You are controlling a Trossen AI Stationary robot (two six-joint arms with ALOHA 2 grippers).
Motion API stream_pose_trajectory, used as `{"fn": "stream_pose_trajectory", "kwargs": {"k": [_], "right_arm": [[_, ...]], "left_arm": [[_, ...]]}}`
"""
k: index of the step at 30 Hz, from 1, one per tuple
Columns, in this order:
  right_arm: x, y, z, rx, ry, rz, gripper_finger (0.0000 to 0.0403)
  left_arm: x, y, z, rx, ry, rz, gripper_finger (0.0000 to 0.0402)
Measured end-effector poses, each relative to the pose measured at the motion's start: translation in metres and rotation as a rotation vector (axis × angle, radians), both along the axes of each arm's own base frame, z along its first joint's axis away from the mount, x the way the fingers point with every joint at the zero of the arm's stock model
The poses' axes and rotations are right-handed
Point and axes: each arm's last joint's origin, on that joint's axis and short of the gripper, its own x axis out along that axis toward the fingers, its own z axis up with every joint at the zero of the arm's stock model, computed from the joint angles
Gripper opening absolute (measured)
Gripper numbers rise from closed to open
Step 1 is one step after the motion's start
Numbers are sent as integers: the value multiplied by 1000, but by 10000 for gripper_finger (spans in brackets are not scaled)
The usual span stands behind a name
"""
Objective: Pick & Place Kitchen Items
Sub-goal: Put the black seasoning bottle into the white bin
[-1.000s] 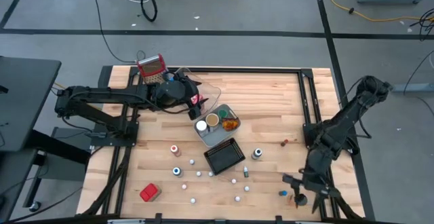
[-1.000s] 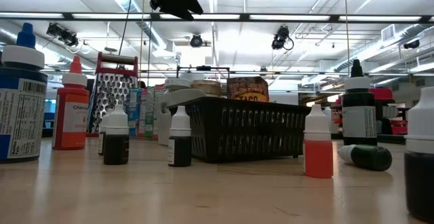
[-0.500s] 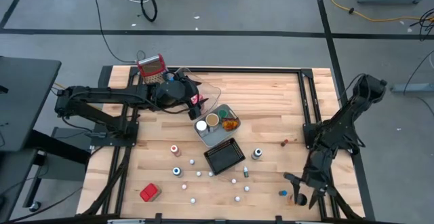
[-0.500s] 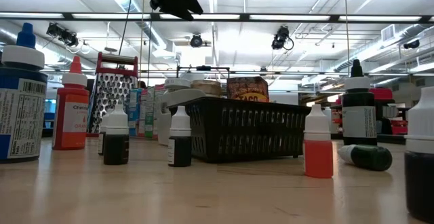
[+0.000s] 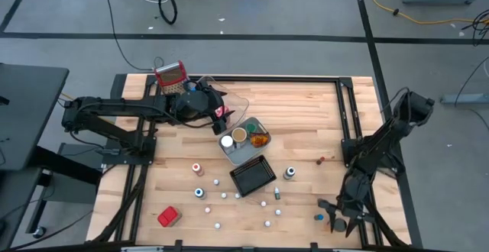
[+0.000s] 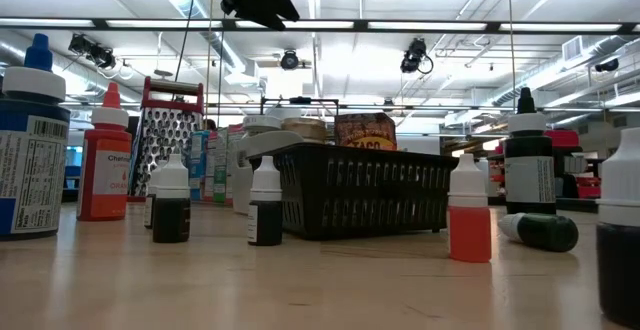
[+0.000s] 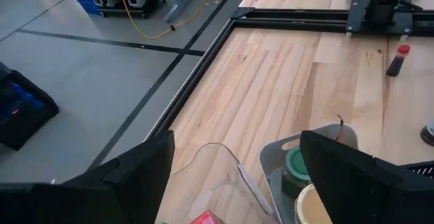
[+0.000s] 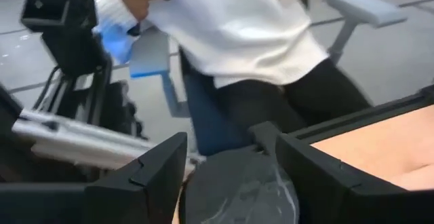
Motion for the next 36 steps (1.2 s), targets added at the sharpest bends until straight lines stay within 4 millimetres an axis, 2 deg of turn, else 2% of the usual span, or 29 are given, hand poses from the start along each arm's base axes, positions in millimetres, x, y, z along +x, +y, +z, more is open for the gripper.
{"fn": "stream_pose_trajectory", "kwargs": {"k": [4,13,20,25,29,33,36], "right_arm": [[-2,6,-3,6,-34,36,226],[-1,7,-9,-34,-57,-9,200],[1,8,-4,19,-63,-31,207],[6,5,13,150,-82,-57,199],[9,-3,35,277,-111,-92,200],[11,-15,56,354,-240,-123,208],[16,-26,69,379,-379,-216,200]], "left_arm": [[0,0,0,0,0,0,327],[0,0,0,0,0,0,327],[0,0,0,0,0,0,327],[0,0,0,0,0,0,327],[0,0,0,0,-1,0,327],[0,0,0,-1,-1,-3,327],[0,0,0,-1,-1,-2,327]]}}
